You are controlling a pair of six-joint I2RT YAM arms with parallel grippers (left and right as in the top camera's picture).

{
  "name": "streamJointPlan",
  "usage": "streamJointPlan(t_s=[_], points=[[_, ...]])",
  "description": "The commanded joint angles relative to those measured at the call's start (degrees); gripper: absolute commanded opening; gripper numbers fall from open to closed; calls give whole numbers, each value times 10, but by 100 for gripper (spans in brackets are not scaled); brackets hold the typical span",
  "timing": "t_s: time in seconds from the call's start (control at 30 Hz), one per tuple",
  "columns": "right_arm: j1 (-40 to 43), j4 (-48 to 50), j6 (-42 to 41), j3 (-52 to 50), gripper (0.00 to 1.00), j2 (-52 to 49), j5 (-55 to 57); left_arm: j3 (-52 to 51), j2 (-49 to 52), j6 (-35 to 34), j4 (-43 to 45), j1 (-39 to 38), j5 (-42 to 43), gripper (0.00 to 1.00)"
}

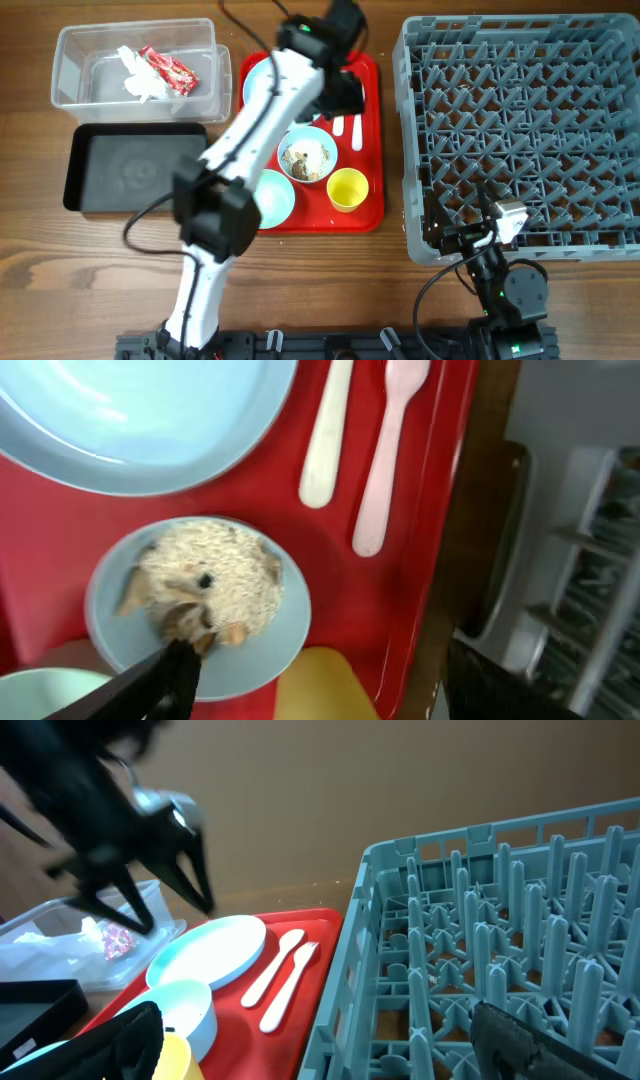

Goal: Sort waste into correct bins and load items into the dishwasher rack
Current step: 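Grasp the rice-filled blue bowl with the left gripper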

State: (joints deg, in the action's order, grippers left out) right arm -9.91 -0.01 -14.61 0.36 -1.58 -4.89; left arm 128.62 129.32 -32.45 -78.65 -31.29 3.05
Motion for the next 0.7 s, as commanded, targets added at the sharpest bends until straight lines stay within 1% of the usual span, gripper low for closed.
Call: streamJointPlan(t_s=[0.0, 0.1, 0.17, 0.3, 0.37, 0.5, 0.53, 0.6, 0.63, 0.67], points=[[2, 2, 10, -1, 100, 4, 5, -3, 59, -63, 11, -24, -17, 74], [2, 2, 9, -1, 100, 4, 5, -9, 87, -75, 16, -35, -43, 73], [2, 2, 10, -1, 99, 4, 5, -21, 104, -75, 25, -35, -44, 72], [2, 2, 9, -1, 100, 4, 5, -50, 105, -75, 59, -38, -44, 47], [2, 2, 9, -1, 100, 4, 5, -55, 106, -75, 70, -43, -44, 37], [2, 2, 10, -1, 100, 4, 5, -81, 106, -75, 90, -48, -56, 37], [2, 2, 9, -1, 100, 4, 5, -86, 106, -74, 91, -48, -60, 31], [2, 2, 9, -1, 99, 4, 5, -86, 106, -74, 91, -48, -60, 23], [2, 2, 10, -1, 100, 4, 5, -86, 106, -68, 90, -48, -60, 13], [2, 2, 9, -1, 100, 4, 5, -86, 105, -68, 88, -47, -60, 5]])
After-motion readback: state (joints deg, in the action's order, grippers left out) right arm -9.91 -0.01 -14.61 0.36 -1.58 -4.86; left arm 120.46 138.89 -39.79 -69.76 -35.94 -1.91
